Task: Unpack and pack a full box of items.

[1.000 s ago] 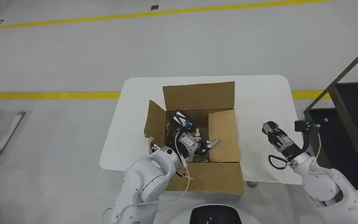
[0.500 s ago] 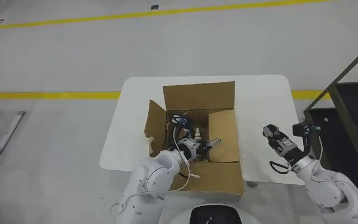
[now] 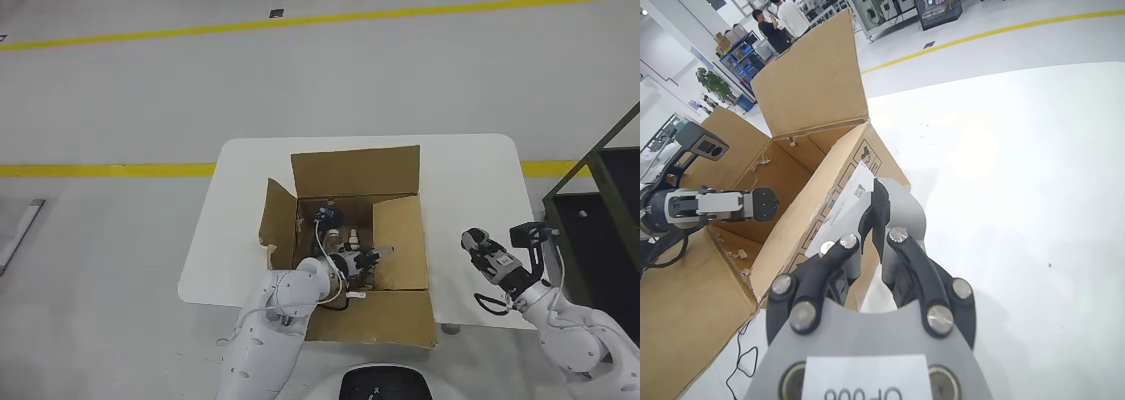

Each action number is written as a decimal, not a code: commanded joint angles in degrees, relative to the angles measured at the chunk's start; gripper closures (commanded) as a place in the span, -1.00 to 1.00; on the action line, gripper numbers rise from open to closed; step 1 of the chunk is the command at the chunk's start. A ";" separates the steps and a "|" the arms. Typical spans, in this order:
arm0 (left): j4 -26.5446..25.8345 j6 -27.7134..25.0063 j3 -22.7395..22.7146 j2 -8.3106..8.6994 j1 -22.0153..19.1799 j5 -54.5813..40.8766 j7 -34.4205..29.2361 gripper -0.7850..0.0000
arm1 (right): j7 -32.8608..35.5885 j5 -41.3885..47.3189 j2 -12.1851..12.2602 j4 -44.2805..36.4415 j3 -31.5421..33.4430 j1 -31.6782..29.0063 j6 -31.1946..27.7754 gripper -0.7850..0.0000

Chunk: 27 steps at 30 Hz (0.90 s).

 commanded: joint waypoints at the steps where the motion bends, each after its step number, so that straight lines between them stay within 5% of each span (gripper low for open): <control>1: 1.10 0.67 0.20 -0.08 -0.41 -1.02 0.41 -1.00 | 0.36 0.04 -0.07 0.37 -0.43 0.28 0.16 1.00; 27: 6.90 2.02 2.52 -0.52 -3.66 -12.87 -0.20 -1.00 | 5.86 0.25 -0.95 3.74 -7.35 4.28 -2.36 1.00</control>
